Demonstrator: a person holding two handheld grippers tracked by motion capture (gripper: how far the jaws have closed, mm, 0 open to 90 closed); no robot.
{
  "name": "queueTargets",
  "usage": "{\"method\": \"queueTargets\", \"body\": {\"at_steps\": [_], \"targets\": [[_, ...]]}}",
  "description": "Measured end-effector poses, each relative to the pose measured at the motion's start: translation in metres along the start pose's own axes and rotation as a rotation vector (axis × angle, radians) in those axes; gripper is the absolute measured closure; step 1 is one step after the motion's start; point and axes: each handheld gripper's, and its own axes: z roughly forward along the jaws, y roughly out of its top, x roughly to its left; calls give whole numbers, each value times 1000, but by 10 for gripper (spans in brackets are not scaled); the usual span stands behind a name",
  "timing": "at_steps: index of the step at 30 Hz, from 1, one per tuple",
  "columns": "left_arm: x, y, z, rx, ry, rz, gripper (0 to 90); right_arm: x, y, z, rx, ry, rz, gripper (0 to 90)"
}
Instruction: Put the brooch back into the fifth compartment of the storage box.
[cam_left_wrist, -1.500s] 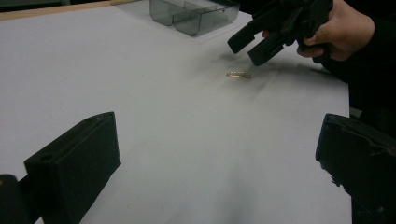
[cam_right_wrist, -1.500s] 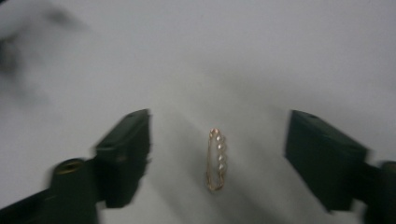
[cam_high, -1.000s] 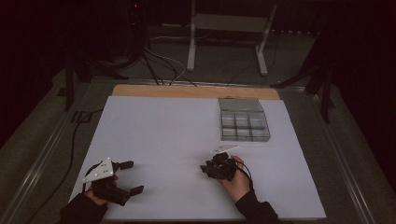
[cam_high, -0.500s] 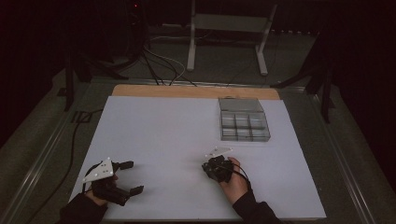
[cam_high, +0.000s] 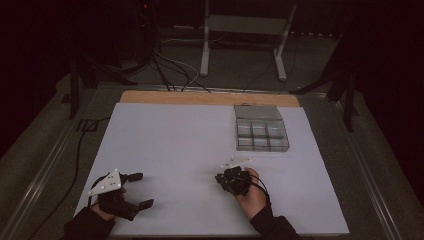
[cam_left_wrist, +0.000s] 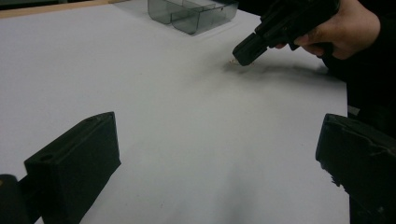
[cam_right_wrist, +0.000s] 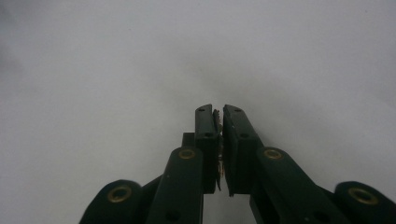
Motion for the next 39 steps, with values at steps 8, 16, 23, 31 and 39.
{"method": "queueTargets", "body": {"at_steps": [8,16,23,31,39], "targets": [[0,0,1,0,-2,-4,12,1,4,-6,-21,18,-8,849],[0,0,1,3,-2,0,11,-6,11,-11,-48,11,3,849],[0,0,1,4,-2,-3,12,-15,15,-18,-71,-6,18,849],[0,0,0,5,-1,1,12,-25,17,-25,-84,-25,28,849],[0,0,1,3,-4,0,12,-39,20,-34,-101,-49,51,849]]}}
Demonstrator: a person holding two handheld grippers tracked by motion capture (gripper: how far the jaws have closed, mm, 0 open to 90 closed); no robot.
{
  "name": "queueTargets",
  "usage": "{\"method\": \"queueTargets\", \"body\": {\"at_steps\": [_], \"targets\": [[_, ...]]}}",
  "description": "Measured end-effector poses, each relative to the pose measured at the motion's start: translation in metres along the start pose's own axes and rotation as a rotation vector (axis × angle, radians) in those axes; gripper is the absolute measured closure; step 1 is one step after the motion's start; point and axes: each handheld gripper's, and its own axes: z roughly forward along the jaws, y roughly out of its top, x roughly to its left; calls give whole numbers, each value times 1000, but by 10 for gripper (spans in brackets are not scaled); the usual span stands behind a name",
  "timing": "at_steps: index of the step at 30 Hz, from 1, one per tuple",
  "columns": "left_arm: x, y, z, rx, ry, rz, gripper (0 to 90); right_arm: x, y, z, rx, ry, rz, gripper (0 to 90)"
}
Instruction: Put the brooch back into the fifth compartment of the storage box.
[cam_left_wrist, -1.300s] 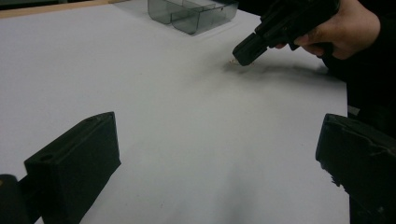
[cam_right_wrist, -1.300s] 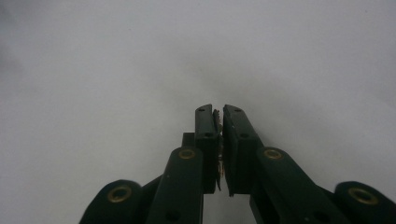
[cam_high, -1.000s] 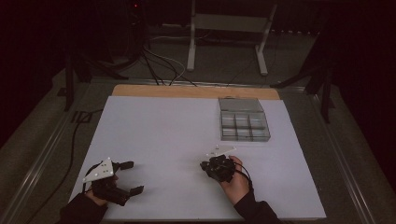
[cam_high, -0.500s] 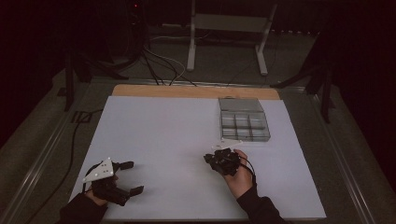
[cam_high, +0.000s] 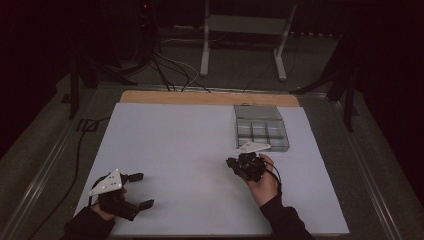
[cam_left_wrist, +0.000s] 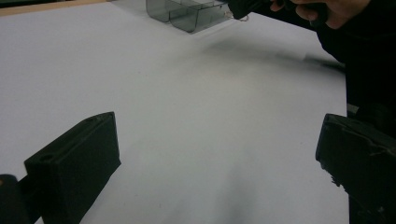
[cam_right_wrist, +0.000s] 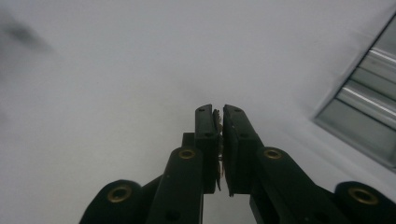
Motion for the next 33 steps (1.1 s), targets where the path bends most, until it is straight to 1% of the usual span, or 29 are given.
{"method": "queueTargets", "body": {"at_steps": [4,11,16,21,23,28,31,33], "targets": [[0,0,0,3,1,2,12,-7,3,-4,-9,-10,12,849],[0,0,0,0,1,0,12,-18,9,-8,-16,-38,19,849],[0,0,0,1,0,1,11,-29,14,-12,-29,-57,31,849],[0,0,-1,2,1,2,11,-40,16,-16,-37,-80,54,849],[0,0,-1,1,1,0,11,-45,17,-17,-37,-92,54,849],[0,0,0,1,1,-1,11,-58,19,-19,-38,-117,74,849],[0,0,0,5,1,2,12,-66,20,-20,-45,-114,104,848],[0,0,0,3,1,3,11,-69,19,-20,-43,-113,110,849]]}}
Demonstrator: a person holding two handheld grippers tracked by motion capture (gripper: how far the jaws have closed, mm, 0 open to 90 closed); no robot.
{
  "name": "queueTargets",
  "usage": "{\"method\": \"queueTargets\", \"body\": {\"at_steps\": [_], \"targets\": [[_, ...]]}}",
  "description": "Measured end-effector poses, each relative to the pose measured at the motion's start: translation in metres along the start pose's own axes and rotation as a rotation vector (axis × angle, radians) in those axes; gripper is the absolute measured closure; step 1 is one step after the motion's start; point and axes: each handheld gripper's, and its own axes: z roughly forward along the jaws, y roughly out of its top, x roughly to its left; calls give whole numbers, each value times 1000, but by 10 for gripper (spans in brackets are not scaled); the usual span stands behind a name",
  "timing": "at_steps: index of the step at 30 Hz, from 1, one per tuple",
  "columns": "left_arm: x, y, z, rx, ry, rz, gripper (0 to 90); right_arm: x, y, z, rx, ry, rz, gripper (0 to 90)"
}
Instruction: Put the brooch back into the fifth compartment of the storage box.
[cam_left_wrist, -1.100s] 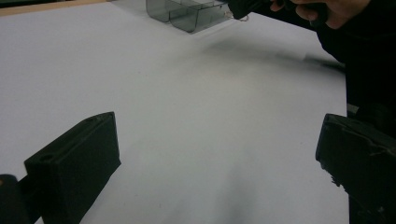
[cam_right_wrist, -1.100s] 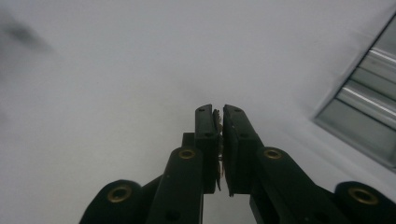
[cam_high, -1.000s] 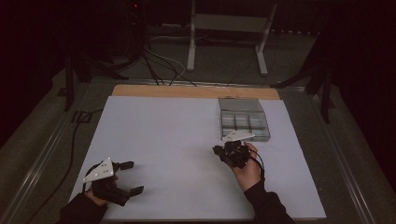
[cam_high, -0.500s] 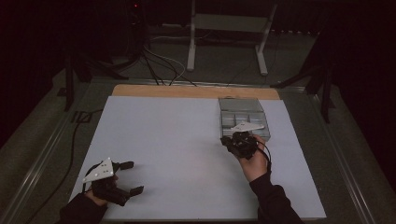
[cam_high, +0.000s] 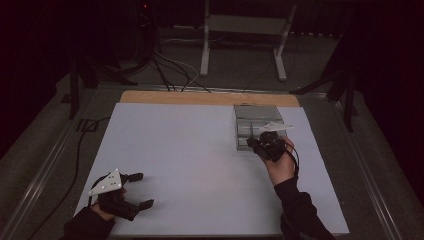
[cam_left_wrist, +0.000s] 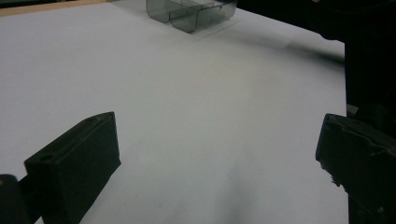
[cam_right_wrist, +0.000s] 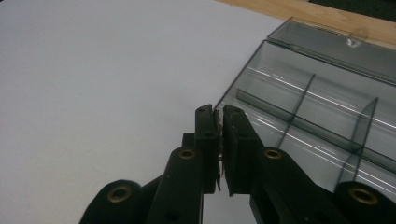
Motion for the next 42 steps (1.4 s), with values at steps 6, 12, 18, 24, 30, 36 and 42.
{"method": "queueTargets", "body": {"at_steps": [6,12,18,24,30,36,42], "targets": [[0,0,0,-1,-1,-3,12,-15,3,4,8,-26,26,848],[0,0,0,0,-1,-4,11,-27,5,10,24,-47,48,848],[0,0,0,-2,-2,-6,12,-39,6,18,49,-67,71,849],[0,0,0,0,1,-5,12,-46,9,26,71,-76,83,849],[0,0,0,1,1,-2,12,-53,7,34,90,-64,114,848],[0,-1,0,2,1,-4,12,-60,0,43,119,-75,130,848],[0,-1,0,6,-1,-1,12,-67,-7,50,142,-83,148,845]]}}
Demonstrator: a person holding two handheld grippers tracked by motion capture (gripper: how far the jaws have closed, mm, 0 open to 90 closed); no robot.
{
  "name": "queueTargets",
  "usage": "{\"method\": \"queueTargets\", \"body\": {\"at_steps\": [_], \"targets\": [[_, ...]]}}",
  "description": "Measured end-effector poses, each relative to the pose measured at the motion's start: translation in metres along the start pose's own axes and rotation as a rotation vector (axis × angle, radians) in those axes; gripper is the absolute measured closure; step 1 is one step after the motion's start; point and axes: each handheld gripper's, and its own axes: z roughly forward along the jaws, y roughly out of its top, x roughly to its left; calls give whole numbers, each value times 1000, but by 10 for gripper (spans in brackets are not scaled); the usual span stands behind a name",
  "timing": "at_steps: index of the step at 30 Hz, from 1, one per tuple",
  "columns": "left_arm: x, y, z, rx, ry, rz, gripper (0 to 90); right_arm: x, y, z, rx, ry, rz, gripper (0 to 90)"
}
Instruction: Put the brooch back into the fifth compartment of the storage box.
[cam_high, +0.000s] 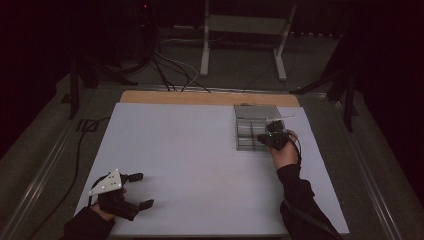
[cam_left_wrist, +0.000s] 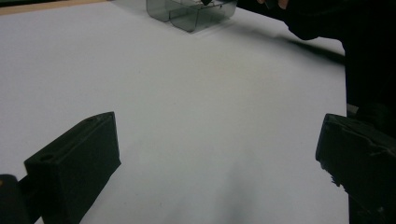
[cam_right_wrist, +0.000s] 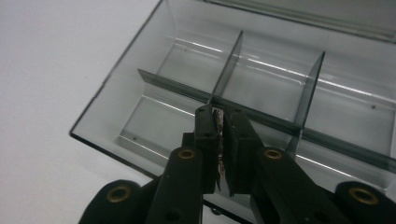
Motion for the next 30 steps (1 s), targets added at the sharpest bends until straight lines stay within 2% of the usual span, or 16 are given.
{"method": "queueTargets", "body": {"at_steps": [11,12,14,16,20,22,27,30], "targets": [[0,0,1,4,-1,1,11,-7,1,6,38,-10,11,839],[0,0,1,2,-4,0,11,-8,2,6,36,-13,13,814],[0,0,1,1,-3,-2,11,-8,3,4,26,-20,13,708],[0,0,1,2,-4,-2,12,-9,3,2,18,-11,29,656],[0,0,1,2,-5,-2,11,-9,5,-5,-8,-12,33,573],[0,0,1,3,-3,-1,12,-9,5,-9,-20,-2,41,537],[0,0,1,2,-3,-2,11,-6,8,-18,-45,24,28,432],[0,0,1,2,-3,-2,12,-3,9,-24,-65,50,19,333]]}}
